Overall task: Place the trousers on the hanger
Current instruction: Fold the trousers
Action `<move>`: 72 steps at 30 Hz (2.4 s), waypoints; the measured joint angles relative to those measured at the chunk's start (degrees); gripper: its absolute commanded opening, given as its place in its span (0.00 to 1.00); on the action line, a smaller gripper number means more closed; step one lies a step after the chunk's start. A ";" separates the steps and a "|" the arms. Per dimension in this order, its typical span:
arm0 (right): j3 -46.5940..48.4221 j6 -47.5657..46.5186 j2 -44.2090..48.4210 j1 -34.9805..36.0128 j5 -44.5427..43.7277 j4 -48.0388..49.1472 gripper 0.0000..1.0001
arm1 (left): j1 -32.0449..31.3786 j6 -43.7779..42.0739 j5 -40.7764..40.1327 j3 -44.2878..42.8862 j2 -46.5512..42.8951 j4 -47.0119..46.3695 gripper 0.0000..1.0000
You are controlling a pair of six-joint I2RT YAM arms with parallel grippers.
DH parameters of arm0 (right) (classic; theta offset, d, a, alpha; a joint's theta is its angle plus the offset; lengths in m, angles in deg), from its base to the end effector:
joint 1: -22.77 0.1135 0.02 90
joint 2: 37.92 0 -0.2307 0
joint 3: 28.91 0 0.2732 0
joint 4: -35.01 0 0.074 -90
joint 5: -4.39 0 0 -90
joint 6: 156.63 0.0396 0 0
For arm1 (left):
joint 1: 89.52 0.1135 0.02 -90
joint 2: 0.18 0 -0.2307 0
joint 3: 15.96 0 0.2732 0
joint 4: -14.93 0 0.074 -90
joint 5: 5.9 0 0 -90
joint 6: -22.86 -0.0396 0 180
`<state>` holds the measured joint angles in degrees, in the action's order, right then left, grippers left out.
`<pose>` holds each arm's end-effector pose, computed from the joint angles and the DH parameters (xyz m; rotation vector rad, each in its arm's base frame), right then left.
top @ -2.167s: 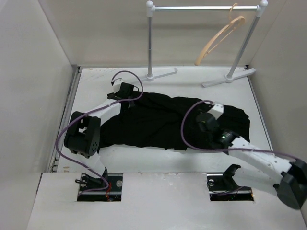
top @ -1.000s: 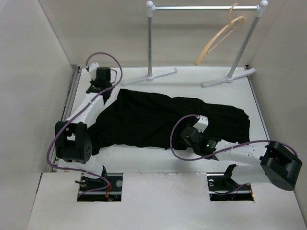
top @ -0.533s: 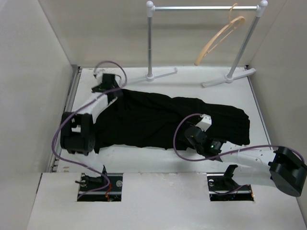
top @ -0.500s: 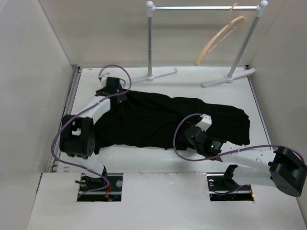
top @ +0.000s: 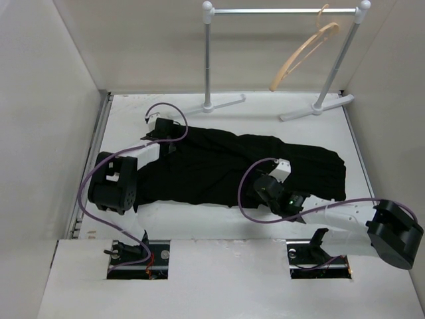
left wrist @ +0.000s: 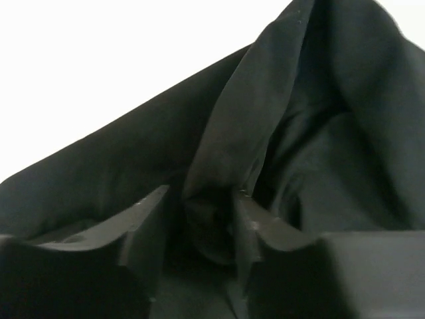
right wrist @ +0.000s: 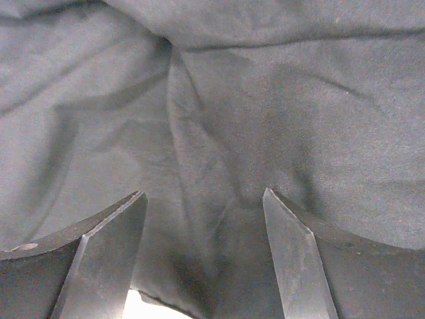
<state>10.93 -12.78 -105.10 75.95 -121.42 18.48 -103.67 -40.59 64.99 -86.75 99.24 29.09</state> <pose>0.1682 0.1860 0.1271 0.3106 2.1638 0.3254 0.3710 -0.0802 0.1345 -0.4097 2.2305 0.0132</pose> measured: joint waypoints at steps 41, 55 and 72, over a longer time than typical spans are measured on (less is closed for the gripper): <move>-1.62 0.94 -3.08 -8.48 6.27 1.05 0.73 | 0.11 -1.70 1.81 -1.92 -4.59 1.31 0.50; 0.31 0.33 -8.46 -9.55 6.12 4.15 0.54 | 1.01 -2.80 -1.46 -3.45 -15.89 3.08 0.09; 1.20 2.97 -9.86 -9.51 5.40 5.99 0.72 | 19.47 -3.21 2.71 -41.13 17.73 11.10 1.00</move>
<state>12.13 -9.81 -114.96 66.45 -116.02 24.47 -84.20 -43.80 67.70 -127.88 116.96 40.19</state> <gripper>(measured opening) 0.690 0.965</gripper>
